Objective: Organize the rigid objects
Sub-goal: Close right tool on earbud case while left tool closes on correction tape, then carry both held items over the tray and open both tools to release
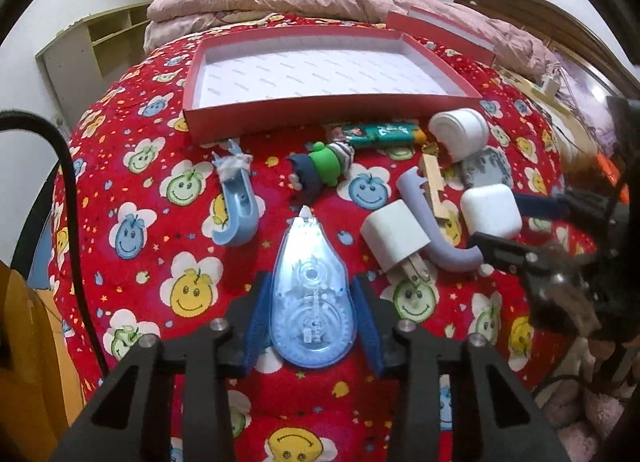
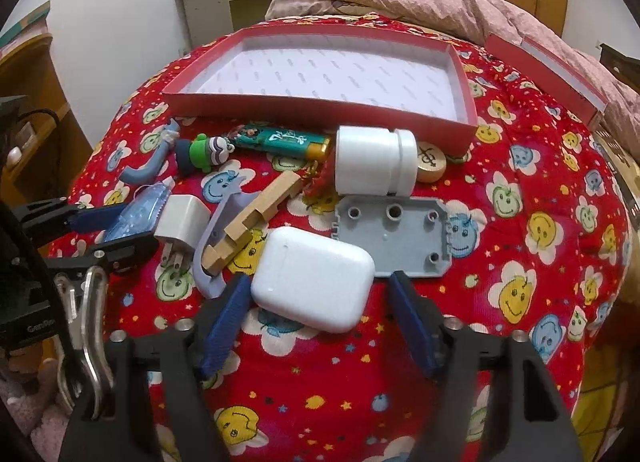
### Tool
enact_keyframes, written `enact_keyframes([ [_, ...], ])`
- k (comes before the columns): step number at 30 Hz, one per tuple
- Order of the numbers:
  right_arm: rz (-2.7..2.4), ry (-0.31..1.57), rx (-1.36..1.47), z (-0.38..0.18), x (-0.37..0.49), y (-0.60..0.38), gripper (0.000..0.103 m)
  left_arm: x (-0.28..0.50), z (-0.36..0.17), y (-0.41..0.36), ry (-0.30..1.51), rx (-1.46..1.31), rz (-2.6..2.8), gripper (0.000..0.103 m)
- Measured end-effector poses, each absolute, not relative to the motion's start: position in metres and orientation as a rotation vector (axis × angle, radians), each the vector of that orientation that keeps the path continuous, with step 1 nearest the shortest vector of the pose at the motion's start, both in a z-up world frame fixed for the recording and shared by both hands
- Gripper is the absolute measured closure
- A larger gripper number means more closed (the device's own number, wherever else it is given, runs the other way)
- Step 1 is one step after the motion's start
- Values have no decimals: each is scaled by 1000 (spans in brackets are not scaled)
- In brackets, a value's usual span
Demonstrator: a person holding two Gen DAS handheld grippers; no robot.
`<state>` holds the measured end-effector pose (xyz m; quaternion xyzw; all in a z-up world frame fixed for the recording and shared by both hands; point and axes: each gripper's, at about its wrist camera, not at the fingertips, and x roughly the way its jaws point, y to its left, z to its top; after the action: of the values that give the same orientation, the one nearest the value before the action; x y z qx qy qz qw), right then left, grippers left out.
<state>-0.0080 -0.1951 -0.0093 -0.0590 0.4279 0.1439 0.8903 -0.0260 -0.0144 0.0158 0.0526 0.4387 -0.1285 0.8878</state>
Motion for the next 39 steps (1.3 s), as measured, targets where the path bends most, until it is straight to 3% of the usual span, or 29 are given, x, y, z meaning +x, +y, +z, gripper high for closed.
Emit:
enact_keyframes([
  [23,330,847,-61,7,-21,-206,43,-24,54,-5,840,26,-282,60],
  [39,386,804,13,55,0,-220,43,22,98,-11,791,-8,-271,60],
])
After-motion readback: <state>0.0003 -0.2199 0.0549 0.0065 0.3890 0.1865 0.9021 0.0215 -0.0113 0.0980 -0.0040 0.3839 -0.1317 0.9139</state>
